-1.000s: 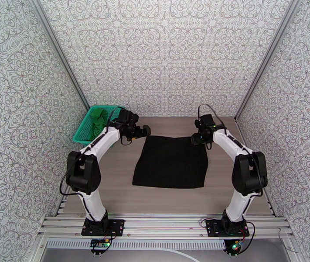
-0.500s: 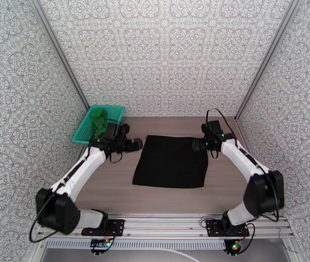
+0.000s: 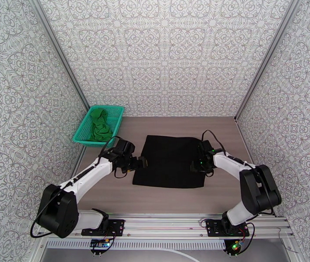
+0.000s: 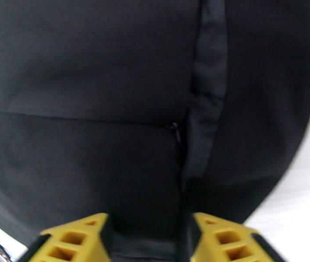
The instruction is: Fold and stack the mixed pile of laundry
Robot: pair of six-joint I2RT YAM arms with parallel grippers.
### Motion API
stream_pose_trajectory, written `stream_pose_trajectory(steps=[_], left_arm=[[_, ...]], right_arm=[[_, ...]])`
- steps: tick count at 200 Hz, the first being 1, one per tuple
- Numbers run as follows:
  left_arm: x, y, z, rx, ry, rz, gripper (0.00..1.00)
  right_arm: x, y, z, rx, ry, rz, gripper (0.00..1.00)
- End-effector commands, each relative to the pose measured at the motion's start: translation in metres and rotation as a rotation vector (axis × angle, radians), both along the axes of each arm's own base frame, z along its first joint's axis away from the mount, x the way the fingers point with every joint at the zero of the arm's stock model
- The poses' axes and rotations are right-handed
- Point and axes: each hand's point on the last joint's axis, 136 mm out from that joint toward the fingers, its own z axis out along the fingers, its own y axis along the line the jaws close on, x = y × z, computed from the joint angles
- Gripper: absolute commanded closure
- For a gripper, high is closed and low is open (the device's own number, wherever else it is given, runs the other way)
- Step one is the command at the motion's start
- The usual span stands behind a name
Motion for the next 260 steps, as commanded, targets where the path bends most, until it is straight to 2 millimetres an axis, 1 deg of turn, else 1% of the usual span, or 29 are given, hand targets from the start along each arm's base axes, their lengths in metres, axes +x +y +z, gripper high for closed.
stream_pose_trajectory(steps=[1, 14, 19, 23, 29, 38, 45, 66, 85, 99, 109, 122, 126, 144, 178, 198, 206, 231, 260], left_arm=[[0.01, -0.005, 0.011, -0.013, -0.035, -0.003, 0.13], [0.01, -0.003, 0.012, -0.01, -0.036, -0.001, 0.13], [0.01, -0.002, 0.013, -0.009, -0.037, 0.001, 0.13], [0.01, -0.002, 0.014, -0.009, -0.038, 0.001, 0.13], [0.01, -0.002, 0.014, -0.009, -0.039, 0.002, 0.13], [0.01, -0.001, 0.016, -0.007, -0.042, 0.002, 0.13], [0.01, 0.0, 0.017, -0.005, -0.044, 0.002, 0.13], [0.007, -0.001, 0.02, -0.001, -0.04, -0.006, 0.13], [-0.001, -0.004, 0.018, 0.013, -0.019, -0.033, 0.14], [-0.009, -0.007, 0.015, 0.024, 0.0, -0.058, 0.13], [-0.013, -0.01, 0.011, 0.03, 0.011, -0.073, 0.13], [-0.019, -0.012, 0.004, 0.035, 0.029, -0.082, 0.13], [-0.017, -0.008, 0.0, 0.06, 0.025, -0.068, 0.13], [-0.02, -0.007, -0.011, 0.06, 0.037, -0.051, 0.13], [-0.014, -0.019, -0.021, 0.027, 0.017, -0.056, 0.11], [-0.001, -0.029, -0.034, 0.024, 0.012, -0.073, 0.11], [0.004, -0.039, -0.039, -0.01, 0.024, -0.098, 0.11], [0.026, -0.057, -0.054, -0.001, 0.006, -0.133, 0.16], [0.043, -0.076, -0.065, -0.009, 0.0, -0.165, 0.21]], right_arm=[[0.001, 0.015, -0.005, 0.086, 0.003, -0.008, 0.67], [0.001, 0.016, -0.002, 0.096, -0.001, -0.005, 0.76], [0.001, 0.016, 0.001, 0.095, -0.003, -0.005, 0.82], [0.001, 0.015, 0.003, 0.09, -0.007, -0.005, 0.84], [0.003, 0.013, 0.008, 0.082, -0.017, -0.004, 0.9], [0.005, 0.009, 0.017, 0.059, -0.034, -0.008, 0.94], [0.008, 0.004, 0.026, 0.031, -0.055, -0.016, 0.99], [0.014, -0.015, 0.048, -0.059, -0.105, -0.056, 1.0], [0.019, -0.035, 0.066, -0.129, -0.16, -0.116, 1.0], [0.022, -0.048, 0.074, -0.151, -0.194, -0.171, 1.0], [0.025, -0.054, 0.078, -0.152, -0.213, -0.202, 1.0], [0.027, -0.058, 0.077, -0.145, -0.215, -0.226, 1.0], [0.027, -0.059, 0.076, -0.148, -0.213, -0.233, 1.0], [0.026, -0.068, 0.071, -0.17, -0.219, -0.272, 1.0], [0.026, -0.088, 0.067, -0.22, -0.253, -0.377, 1.0], [0.027, -0.092, 0.063, -0.231, -0.255, -0.397, 1.0], [0.027, -0.091, 0.061, -0.227, -0.251, -0.394, 1.0], [0.027, -0.086, 0.056, -0.196, -0.246, -0.388, 1.0], [0.025, -0.084, 0.053, -0.184, -0.24, -0.381, 1.0]])
